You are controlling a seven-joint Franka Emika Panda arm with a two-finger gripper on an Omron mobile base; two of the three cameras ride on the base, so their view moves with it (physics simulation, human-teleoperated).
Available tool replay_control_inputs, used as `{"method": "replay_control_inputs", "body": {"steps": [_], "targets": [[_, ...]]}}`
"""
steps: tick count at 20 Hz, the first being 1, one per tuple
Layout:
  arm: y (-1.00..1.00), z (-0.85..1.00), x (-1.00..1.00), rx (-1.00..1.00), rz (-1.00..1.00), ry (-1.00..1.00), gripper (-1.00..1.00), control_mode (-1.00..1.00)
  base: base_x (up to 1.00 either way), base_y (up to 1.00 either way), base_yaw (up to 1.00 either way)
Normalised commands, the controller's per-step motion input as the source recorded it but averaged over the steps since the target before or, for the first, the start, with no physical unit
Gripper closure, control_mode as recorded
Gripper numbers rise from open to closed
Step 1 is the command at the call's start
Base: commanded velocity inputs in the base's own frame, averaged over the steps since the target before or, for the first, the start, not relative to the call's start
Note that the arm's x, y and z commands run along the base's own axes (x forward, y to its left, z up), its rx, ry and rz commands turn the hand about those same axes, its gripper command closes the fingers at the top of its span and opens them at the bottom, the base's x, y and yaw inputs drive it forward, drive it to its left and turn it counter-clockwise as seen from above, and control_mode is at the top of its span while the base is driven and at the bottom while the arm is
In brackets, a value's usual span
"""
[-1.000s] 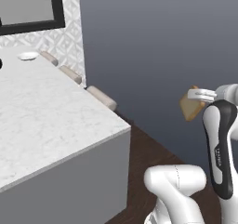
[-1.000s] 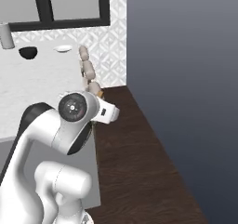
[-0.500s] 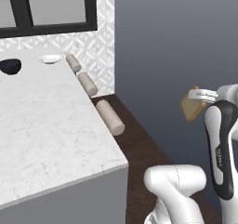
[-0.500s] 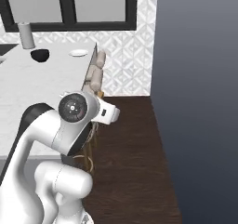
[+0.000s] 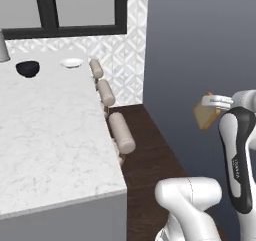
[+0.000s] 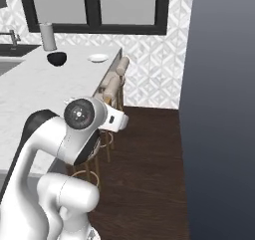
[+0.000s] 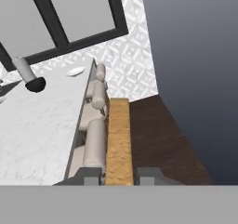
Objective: Start the toaster. Once the lever pops up, take the bread to the plate on the dining counter.
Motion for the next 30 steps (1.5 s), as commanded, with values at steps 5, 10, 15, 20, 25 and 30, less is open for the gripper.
{"method": "replay_control_inputs", "body": {"steps": [5,10,15,20,25,30], "targets": [[0.0,0.0,0.0,0.0,0.0,0.0,1.0,1.0,0.91,-0.62,0.15],[0.0,0.0,0.0,0.0,0.0,0.0,1.0,1.0,0.54,-0.84,0.0],[0.0,0.0,0.0,0.0,0.0,0.0,1.0,1.0,0.48,-0.58,0.0],[0.0,0.0,0.0,0.0,0.0,0.0,1.0,1.0,0.08,-0.64,-0.01],[0.0,0.0,0.0,0.0,0.0,0.0,1.0,1.0,0.28,-0.4,-0.11],[0.0,0.0,0.0,0.0,0.0,0.0,1.0,1.0,0.99,-0.08,0.0]]}}
